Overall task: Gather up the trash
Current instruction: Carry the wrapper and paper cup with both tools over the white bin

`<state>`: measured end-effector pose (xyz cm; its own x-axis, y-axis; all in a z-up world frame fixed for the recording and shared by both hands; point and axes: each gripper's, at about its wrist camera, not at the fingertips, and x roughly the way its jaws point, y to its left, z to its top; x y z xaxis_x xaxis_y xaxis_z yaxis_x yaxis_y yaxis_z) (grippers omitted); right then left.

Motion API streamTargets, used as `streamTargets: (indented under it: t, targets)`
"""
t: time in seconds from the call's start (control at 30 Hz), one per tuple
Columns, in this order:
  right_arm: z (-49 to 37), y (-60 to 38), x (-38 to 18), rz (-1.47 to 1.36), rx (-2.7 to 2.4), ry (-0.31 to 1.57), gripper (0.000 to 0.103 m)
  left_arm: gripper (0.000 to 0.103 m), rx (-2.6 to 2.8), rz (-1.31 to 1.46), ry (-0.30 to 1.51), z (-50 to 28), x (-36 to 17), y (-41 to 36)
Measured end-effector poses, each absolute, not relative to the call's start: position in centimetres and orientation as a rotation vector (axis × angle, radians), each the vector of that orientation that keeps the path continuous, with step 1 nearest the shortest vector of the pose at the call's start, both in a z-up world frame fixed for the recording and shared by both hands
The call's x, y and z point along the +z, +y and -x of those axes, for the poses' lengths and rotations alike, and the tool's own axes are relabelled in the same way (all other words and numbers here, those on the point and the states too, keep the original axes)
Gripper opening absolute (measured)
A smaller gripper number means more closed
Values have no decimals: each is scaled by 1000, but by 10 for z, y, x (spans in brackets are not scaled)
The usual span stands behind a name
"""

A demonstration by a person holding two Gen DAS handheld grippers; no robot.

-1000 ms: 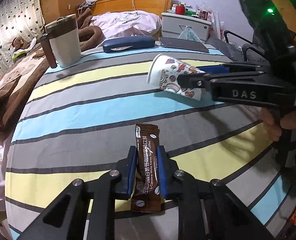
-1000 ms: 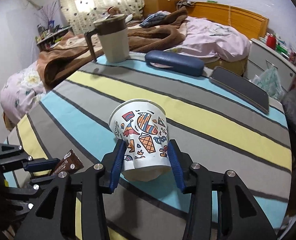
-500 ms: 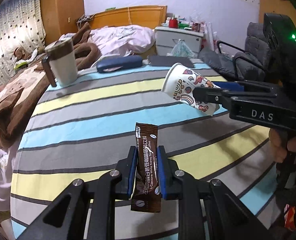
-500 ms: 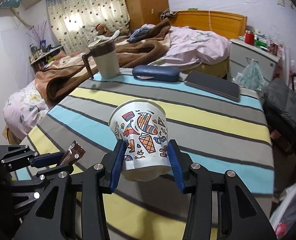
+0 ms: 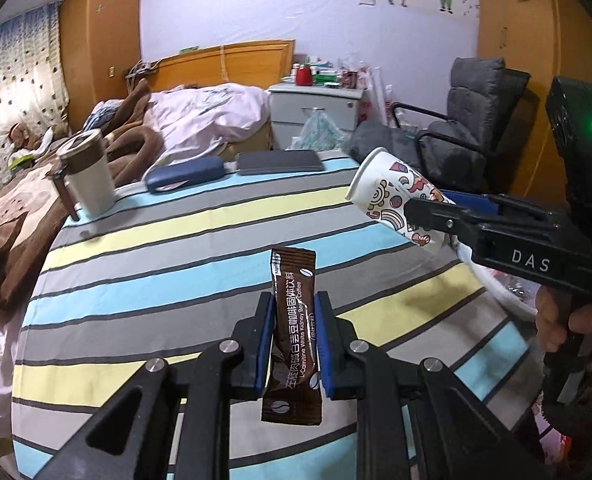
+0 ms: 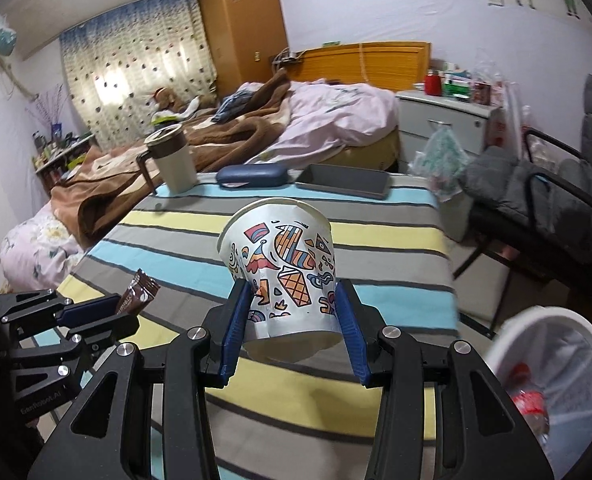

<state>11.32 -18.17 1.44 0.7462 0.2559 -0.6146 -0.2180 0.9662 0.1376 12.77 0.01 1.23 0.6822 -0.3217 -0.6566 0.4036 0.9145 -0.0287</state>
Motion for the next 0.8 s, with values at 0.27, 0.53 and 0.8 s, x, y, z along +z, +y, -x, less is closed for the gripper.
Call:
streamTargets:
  t: [0.27, 0.53, 0.8]
  targets:
    - [-94, -214, 20, -104, 177, 644, 46, 21, -478, -139, 676, -115, 23, -42]
    - [-68, -256, 23, -139, 53, 612, 46, 21, -576, -153, 661, -111, 28, -92]
    - [-44, -304, 20, -178, -98, 611, 46, 21, -696, -161, 671, -108, 28, -152]
